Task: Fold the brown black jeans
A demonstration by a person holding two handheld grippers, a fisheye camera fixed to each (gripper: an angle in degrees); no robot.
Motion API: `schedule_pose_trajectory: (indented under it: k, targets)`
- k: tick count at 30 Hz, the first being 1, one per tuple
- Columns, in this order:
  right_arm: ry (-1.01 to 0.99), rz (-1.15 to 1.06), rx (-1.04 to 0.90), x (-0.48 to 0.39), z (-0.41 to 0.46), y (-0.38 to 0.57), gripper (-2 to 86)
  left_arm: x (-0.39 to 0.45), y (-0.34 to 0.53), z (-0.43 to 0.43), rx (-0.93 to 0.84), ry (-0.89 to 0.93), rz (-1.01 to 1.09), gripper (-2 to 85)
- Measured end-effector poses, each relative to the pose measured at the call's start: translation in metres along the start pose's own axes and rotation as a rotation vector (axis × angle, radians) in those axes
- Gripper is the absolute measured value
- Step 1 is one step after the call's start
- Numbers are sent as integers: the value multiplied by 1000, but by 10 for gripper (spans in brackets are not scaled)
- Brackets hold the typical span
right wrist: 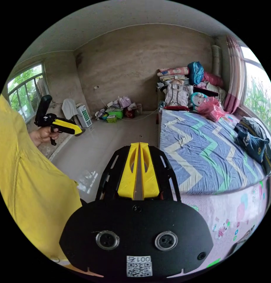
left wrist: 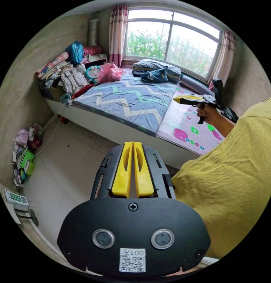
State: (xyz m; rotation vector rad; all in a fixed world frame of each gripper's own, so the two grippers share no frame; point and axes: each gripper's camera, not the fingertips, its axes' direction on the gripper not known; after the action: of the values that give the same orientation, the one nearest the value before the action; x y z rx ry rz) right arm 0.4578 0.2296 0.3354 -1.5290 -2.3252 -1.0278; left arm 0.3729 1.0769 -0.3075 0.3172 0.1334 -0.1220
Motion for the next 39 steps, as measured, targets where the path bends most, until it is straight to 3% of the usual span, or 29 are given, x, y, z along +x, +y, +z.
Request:
schedule_pose_trajectory:
  k: [8, 14, 21, 28, 39]
  targets:
    - [-86, -128, 54, 23, 66, -167, 7, -70, -132, -51, 29, 11, -24, -15]
    - [-38, -148, 97, 19, 109, -249, 7, -130, -208, -70, 42, 35, 18, -14]
    - [92, 45, 96, 38, 142, -320, 7, -188, -353, -72, -23, 15, 320, -14]
    - [261, 141, 53, 35, 132, -359, 8, -168, -500, -44, -56, -7, 723, -14]
    - [383, 408, 148, 130, 93, -384, 8, -130, -712, 6, -79, 25, 979, -16]
